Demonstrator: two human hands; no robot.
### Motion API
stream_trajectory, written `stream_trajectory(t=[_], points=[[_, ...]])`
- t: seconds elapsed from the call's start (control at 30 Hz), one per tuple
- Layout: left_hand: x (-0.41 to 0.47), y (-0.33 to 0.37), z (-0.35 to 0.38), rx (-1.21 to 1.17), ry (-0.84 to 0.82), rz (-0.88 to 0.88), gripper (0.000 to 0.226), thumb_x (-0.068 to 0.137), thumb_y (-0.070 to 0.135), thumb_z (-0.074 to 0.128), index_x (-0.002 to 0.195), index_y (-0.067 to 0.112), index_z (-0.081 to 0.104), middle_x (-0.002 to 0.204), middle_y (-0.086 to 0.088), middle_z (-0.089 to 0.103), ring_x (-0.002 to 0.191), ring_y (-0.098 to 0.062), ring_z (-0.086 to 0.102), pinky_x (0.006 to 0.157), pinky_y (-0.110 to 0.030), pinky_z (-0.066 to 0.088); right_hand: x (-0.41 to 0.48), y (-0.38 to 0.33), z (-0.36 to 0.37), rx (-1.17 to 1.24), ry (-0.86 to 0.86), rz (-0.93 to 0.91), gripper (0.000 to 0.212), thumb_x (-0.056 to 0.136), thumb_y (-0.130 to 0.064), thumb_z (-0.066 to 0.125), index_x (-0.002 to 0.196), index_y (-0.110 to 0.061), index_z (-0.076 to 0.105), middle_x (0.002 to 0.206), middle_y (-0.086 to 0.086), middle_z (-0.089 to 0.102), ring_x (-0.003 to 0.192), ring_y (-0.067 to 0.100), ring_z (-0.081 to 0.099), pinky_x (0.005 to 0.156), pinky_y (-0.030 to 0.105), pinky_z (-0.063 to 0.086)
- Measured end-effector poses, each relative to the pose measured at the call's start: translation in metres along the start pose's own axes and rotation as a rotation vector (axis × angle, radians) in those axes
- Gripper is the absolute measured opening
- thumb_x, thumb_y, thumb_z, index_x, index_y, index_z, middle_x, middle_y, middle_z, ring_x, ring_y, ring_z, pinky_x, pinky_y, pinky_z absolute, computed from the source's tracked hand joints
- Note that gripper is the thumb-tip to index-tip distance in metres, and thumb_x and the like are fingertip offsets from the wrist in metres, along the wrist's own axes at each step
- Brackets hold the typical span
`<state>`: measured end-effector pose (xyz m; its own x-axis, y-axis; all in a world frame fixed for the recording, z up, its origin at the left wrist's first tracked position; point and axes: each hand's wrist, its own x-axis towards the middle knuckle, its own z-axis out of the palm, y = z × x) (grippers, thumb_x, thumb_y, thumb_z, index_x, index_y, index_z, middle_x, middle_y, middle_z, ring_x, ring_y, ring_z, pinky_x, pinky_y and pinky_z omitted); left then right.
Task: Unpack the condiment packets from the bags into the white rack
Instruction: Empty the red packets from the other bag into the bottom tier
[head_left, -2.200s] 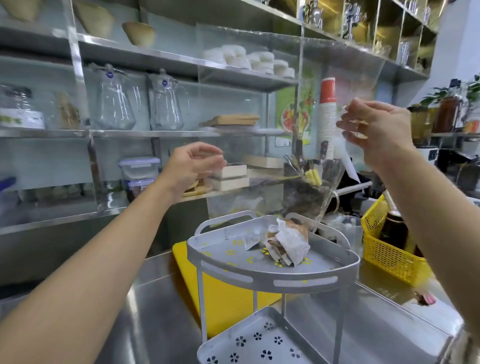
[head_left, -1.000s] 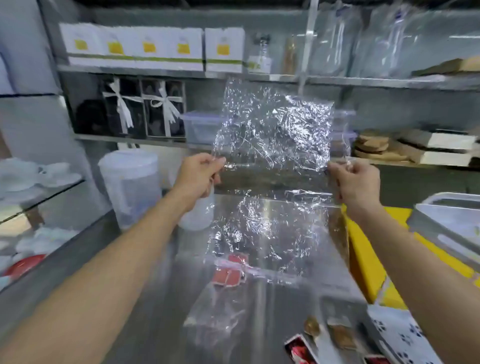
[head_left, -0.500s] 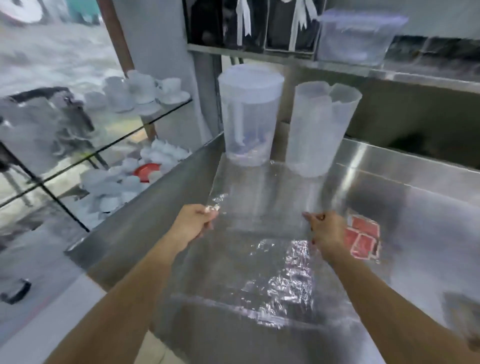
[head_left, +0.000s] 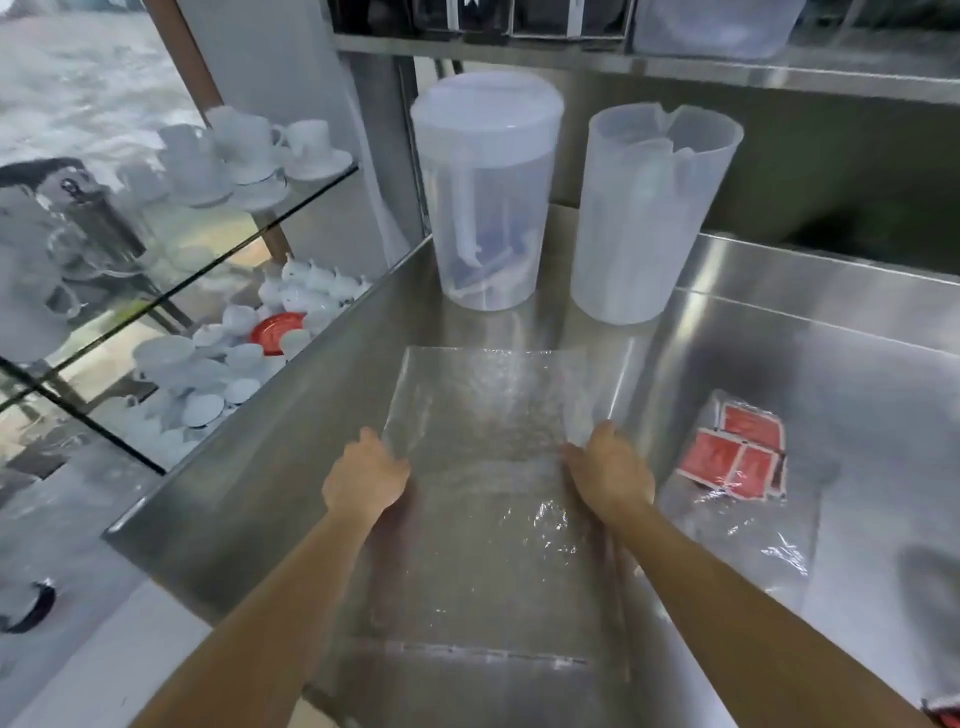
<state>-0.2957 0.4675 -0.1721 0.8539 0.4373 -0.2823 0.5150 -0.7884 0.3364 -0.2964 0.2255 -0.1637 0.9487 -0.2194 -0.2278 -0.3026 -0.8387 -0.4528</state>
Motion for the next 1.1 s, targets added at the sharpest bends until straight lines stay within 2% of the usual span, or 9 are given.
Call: stream_trajectory(t=[0.13,0.23,0.33,0.43,0.6,0.73,0.87,1.0,1.1], points=[[-0.009,0.042,-0.011,0.184,0.151,0.137,0.05,0.087,0.034,0.052,0.125,0.006,0.039,0.13,-0.022,0.044,0.122,-0.04,0.042,0.1,-0.046,0.034,0.003,0.017,-0.036,-0.004,0.056,-0.046,0.035,0.091,-0.027,0.046,0.114,0.0,0.045,0.122,0.022,0.053,0.111,0.04,0.053,0.087,0.041,0.043],[-0.027,0.097,-0.004,0.11,0.031,0.363,0.053,0.088,0.035,0.053,0.132,0.01,0.038,0.136,-0.018,0.044,0.127,-0.036,0.039,0.102,-0.042,0.033,0.001,0.046,-0.066,-0.056,0.27,-0.097,0.033,0.087,-0.023,0.048,0.111,-0.001,0.05,0.119,0.019,0.055,0.108,0.037,0.052,0.087,0.042,0.041],[-0.069,0.146,0.025,-0.028,-0.05,0.681,0.06,0.087,0.041,0.054,0.137,0.014,0.035,0.14,-0.013,0.043,0.129,-0.03,0.039,0.106,-0.037,0.03,-0.009,0.089,-0.086,-0.061,0.375,-0.026,0.054,0.09,-0.039,0.046,0.135,-0.01,0.035,0.145,0.011,0.036,0.132,0.028,0.034,0.103,0.043,0.028],[-0.118,0.175,0.067,-0.037,-0.206,0.891,0.078,0.085,0.057,0.047,0.147,0.02,0.017,0.156,-0.006,0.02,0.144,-0.022,0.017,0.116,-0.037,0.014,-0.024,0.135,-0.085,-0.059,0.29,0.04,0.074,0.089,-0.056,0.036,0.147,-0.02,0.007,0.158,0.003,0.008,0.145,0.02,0.007,0.114,0.042,0.013],[-0.156,0.176,0.127,0.313,-0.463,0.983,0.108,0.06,0.088,0.035,0.145,0.036,-0.008,0.158,-0.001,-0.013,0.145,-0.022,-0.012,0.117,-0.048,-0.005,-0.054,0.174,-0.059,0.089,0.082,0.169,0.081,0.085,-0.055,0.047,0.146,-0.023,0.005,0.157,0.008,0.008,0.145,0.024,0.009,0.113,0.046,0.017],[-0.16,0.17,0.14,0.39,-0.41,1.018,0.1,0.071,0.077,0.043,0.144,0.036,-0.012,0.157,-0.001,-0.019,0.144,-0.02,-0.018,0.116,-0.05,-0.011,-0.064,0.178,-0.049,0.111,0.176,0.228,0.06,0.08,-0.037,0.059,0.13,-0.012,0.038,0.13,0.008,0.049,0.122,0.028,0.043,0.098,0.04,0.036],[-0.171,0.17,0.137,0.366,-0.367,1.002,0.095,0.076,0.071,0.043,0.146,0.033,-0.009,0.158,-0.006,-0.014,0.145,-0.023,-0.014,0.118,-0.046,-0.006,-0.058,0.171,-0.053,0.5,0.168,0.293,0.041,0.076,-0.006,0.061,0.114,-0.006,0.046,0.106,0.013,0.063,0.099,0.032,0.061,0.082,0.036,0.049],[-0.182,0.17,0.127,0.296,-0.465,0.954,0.1,0.061,0.079,0.028,0.146,0.035,-0.001,0.159,-0.004,-0.009,0.146,-0.022,-0.011,0.118,-0.045,-0.005,-0.055,0.173,-0.065,0.669,0.062,0.41,0.017,0.074,-0.001,0.064,0.086,-0.004,0.052,0.077,0.016,0.061,0.058,0.025,0.058,0.051,0.03,0.049],[-0.191,0.179,0.105,0.003,-0.598,0.835,0.092,0.066,0.076,0.042,0.144,0.034,0.018,0.157,0.002,0.016,0.144,-0.016,0.013,0.117,-0.042,0.012,-0.057,0.166,-0.083,0.963,0.07,0.41,0.022,0.072,0.009,0.059,0.064,-0.008,0.047,0.055,0.012,0.048,0.04,0.019,0.041,0.037,0.021,0.031]])
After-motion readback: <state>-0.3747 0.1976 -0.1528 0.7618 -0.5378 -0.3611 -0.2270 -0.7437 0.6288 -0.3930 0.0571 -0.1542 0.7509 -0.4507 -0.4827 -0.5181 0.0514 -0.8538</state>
